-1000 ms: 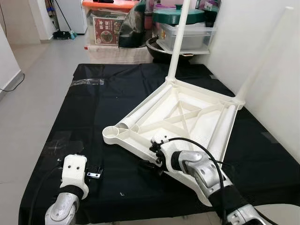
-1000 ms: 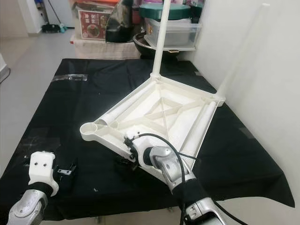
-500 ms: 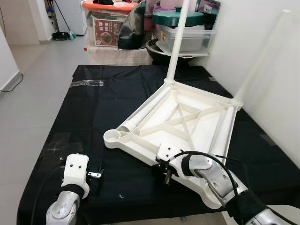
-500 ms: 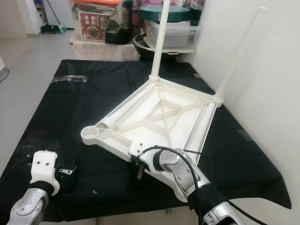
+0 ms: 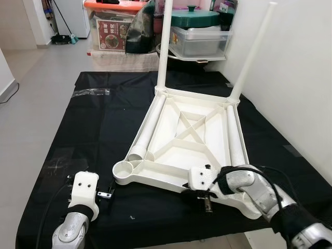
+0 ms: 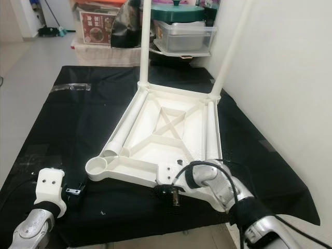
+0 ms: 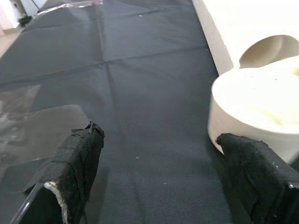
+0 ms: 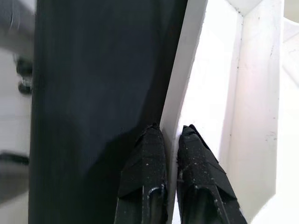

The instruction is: Building children table

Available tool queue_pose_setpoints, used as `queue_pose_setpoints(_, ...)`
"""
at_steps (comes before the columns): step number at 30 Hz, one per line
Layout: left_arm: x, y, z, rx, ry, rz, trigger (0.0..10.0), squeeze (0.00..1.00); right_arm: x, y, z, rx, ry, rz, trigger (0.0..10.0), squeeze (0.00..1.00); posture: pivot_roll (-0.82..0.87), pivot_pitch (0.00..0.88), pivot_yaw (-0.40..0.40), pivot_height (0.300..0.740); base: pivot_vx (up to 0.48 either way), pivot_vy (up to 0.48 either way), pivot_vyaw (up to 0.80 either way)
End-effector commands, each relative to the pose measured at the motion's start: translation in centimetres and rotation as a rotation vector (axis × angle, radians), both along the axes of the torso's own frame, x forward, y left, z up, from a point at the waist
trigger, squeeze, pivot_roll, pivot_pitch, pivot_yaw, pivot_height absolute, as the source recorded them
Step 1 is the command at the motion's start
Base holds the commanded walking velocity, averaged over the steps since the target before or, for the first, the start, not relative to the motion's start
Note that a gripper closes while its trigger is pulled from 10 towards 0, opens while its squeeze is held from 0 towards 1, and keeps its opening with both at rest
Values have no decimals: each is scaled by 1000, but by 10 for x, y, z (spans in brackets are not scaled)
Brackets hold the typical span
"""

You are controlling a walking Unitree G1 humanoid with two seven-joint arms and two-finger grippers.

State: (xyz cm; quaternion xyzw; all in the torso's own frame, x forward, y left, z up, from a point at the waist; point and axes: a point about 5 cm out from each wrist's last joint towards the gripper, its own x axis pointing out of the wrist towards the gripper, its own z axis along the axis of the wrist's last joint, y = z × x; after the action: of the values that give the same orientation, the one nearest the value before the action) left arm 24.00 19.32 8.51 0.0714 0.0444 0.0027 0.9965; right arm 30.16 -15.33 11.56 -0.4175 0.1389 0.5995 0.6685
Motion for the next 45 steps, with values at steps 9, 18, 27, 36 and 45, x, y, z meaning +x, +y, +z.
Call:
queue_pose_setpoints(9,6,-4,0,19,8,-31,10000,0,2,-14,0,-272,-222,339,0,0,83,0,-76,740,0,0,0)
queue_pose_setpoints(18,8,-6,-1,19,11,-40,10000,0,11,3,9,-237,-351,400,0,0,86,0,-76,740,0,0,0)
queue_pose_setpoints(27,10,-6,-1,23,13,-50,10000,0,20,14,14,-180,-441,384,0,0,85,0,-75,740,0,0,0)
queue_pose_setpoints(36,14,-10,0,17,6,-57,10000,0,35,15,22,-66,-495,200,10000,349,81,0,-76,740,0,0,0)
queue_pose_setpoints(45,14,-8,-1,18,4,-53,10000,0,44,12,35,183,-399,-39,10000,1000,76,0,-71,740,0,0,0)
